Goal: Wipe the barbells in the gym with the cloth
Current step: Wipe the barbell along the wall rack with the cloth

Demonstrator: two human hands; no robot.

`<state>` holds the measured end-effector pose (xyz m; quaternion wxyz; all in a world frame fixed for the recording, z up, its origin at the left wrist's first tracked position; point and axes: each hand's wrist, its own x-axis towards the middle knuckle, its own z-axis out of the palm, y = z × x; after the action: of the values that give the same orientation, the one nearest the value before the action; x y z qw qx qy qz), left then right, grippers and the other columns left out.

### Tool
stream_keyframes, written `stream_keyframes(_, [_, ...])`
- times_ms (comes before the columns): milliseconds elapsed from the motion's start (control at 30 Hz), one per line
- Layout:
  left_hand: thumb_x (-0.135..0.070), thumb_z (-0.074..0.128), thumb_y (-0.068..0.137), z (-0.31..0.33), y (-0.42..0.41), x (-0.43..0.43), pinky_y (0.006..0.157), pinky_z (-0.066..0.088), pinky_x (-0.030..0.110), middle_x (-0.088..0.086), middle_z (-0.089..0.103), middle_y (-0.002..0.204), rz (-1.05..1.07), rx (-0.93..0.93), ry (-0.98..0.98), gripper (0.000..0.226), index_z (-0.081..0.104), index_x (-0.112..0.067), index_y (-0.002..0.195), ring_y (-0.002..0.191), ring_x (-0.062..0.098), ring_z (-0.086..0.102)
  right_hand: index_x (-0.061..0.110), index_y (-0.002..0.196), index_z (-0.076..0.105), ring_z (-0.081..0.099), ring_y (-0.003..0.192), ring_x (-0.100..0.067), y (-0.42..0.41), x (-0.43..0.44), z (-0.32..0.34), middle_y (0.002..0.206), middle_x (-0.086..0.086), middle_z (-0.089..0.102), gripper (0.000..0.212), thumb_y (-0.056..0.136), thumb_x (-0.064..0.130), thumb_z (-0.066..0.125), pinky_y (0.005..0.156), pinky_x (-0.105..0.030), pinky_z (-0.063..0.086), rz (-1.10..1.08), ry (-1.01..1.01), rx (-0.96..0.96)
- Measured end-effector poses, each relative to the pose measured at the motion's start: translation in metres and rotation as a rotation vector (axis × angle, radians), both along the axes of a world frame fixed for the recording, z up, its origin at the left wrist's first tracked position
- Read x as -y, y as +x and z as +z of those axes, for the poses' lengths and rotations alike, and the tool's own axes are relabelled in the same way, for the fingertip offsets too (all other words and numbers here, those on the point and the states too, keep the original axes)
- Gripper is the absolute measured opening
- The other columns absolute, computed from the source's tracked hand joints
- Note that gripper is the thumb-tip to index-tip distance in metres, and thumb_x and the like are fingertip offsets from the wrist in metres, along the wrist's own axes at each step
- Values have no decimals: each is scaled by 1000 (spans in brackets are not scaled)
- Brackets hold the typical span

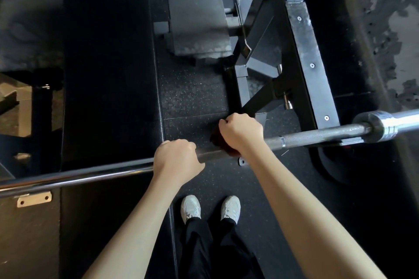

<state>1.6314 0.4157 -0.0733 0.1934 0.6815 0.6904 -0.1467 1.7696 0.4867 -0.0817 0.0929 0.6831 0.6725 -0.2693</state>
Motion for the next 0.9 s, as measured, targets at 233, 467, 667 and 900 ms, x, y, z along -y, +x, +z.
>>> stream_keyframes(233, [-51,54,87,-2,-1,1,92,33,24,-9,62,95,-3,48,23,26,64,-27,90,102,13,53,12,84,62,54,67,-27,24,57,-4,68,-1,54,33,99,36,45,63,-35,40,130,504,-38])
stream_keyframes(467, [-47,54,86,-5,-2,3,98,33,24,-11,58,94,-14,92,63,25,66,-26,89,104,11,51,15,92,64,60,78,-26,23,30,0,76,1,59,33,98,40,43,70,-35,41,4,240,-63])
stream_keyframes(667, [-45,56,86,-4,-1,4,97,32,23,-8,59,98,1,95,108,26,67,-22,94,103,13,51,12,75,61,52,58,-27,29,59,-15,62,-2,54,31,95,32,48,63,-36,42,116,640,-13])
stream_keyframes(900, [-52,53,86,-6,-2,3,98,33,24,-11,60,91,-29,62,57,28,65,-26,87,98,11,54,15,80,63,60,73,-27,26,36,-1,71,-1,61,31,94,35,44,70,-35,41,-21,353,-43])
